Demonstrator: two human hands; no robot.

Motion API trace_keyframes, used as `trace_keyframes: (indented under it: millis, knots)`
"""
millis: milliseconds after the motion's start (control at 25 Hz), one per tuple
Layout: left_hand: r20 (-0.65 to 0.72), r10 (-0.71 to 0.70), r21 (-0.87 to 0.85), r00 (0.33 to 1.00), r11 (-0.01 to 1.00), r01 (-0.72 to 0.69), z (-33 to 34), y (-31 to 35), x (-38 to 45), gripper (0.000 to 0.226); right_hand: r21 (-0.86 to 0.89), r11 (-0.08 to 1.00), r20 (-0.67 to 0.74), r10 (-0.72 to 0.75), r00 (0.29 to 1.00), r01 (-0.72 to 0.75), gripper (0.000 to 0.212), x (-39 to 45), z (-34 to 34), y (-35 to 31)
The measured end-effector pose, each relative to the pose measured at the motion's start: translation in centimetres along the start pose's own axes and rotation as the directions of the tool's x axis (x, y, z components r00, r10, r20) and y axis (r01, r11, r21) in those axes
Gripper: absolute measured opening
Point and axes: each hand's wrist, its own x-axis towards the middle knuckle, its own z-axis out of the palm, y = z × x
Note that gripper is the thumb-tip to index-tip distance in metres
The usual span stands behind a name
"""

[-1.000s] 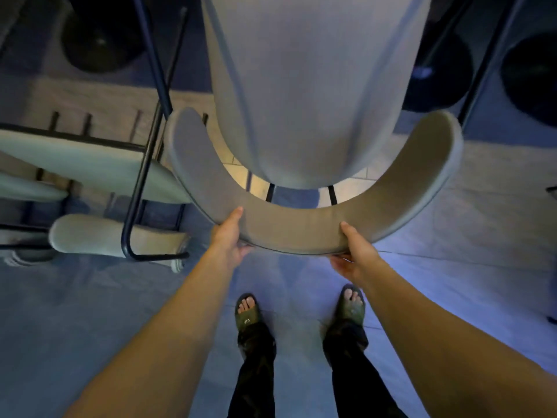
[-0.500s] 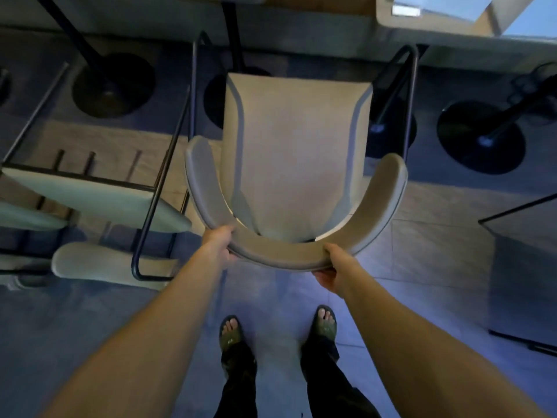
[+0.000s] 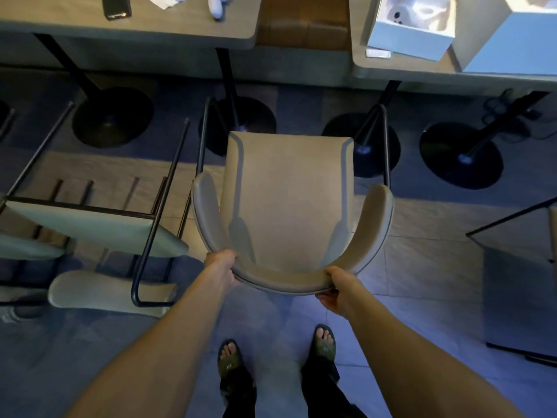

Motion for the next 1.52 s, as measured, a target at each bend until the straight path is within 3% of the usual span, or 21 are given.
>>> trace_keyframes:
  millis: [160,360,680,880,1000,1520]
  knots:
    - [0.011,0.021,0.049,1.000,0.999,-0.022,0.8,2.2,-3.5,0.042,0.006,1.000,-0.005,-0.019,1.000,0.019,0.034,0.5,0.2,-1.7]
    - [0.084,0.000,0.057,0.996,0.998,-0.005,2.4,4.8,-0.7,0.049,0.003,0.999,-0.016,-0.037,0.999,0.037,0.036,1.5,1.2,-4.9]
    - [0.061,-0.005,0.090,0.998,0.996,-0.001,5.6,10.6,-4.9,0.046,-0.032,0.998,-0.040,-0.058,0.998,0.056,0.031,2.3,2.4,-11.1]
    - [0.112,-0.063,0.081,0.992,0.995,0.054,5.5,11.1,-6.5,0.045,-0.049,0.999,-0.018,-0.010,1.000,0.009,0.033,2.2,2.6,-11.7]
    - [0.111,-0.093,0.092,0.989,0.992,0.083,5.4,11.8,-8.0,0.044,-0.095,0.995,-0.077,0.034,0.996,-0.041,0.031,1.4,2.7,-12.0]
    - [0.190,-0.201,0.114,0.961,0.977,0.181,5.2,12.7,-6.7,0.047,-0.191,0.981,-0.198,-0.081,0.977,0.042,0.026,0.5,3.7,-12.0]
